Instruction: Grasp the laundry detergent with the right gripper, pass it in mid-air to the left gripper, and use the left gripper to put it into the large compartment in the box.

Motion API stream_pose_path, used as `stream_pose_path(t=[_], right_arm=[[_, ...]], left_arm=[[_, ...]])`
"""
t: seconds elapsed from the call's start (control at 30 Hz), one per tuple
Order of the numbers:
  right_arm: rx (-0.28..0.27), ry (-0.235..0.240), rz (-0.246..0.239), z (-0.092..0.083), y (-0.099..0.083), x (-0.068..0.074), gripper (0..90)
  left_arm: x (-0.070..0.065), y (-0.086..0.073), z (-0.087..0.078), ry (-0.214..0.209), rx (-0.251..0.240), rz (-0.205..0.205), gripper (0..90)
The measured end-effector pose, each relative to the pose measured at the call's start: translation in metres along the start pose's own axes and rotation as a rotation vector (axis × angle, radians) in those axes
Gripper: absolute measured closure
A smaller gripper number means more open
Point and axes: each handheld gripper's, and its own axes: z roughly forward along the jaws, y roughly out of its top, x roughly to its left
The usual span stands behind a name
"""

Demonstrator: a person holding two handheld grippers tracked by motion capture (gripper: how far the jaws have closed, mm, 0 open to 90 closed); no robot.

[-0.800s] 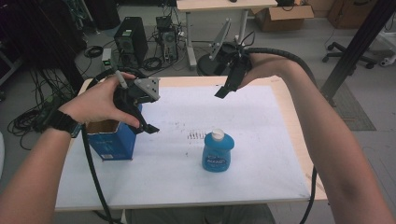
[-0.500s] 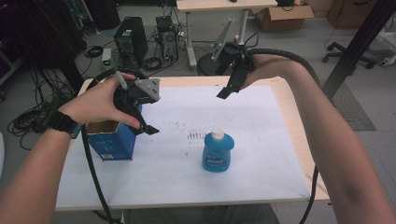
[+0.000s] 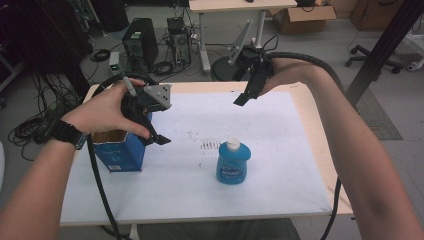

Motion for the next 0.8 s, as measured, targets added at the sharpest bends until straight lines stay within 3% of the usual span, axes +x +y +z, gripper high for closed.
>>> stream_pose_path(t=[0.33,0.47,0.8], right_arm=[[-0.052,-0.012,-0.005,-0.004,-0.013,0.003,7.6],[-0.107,-0.013,-0.014,-0.010,-0.025,0.007,7.4],[-0.233,0.000,-0.051,-0.018,-0.051,0.035,6.4]], left_arm=[[0.003,0.002,0.004,-0.008,0.003,-0.004,5.0],[0.004,0.001,0.007,-0.012,0.002,-0.015,5.0],[0.001,0.001,0.008,-0.003,-0.001,-0.028,5.0]])
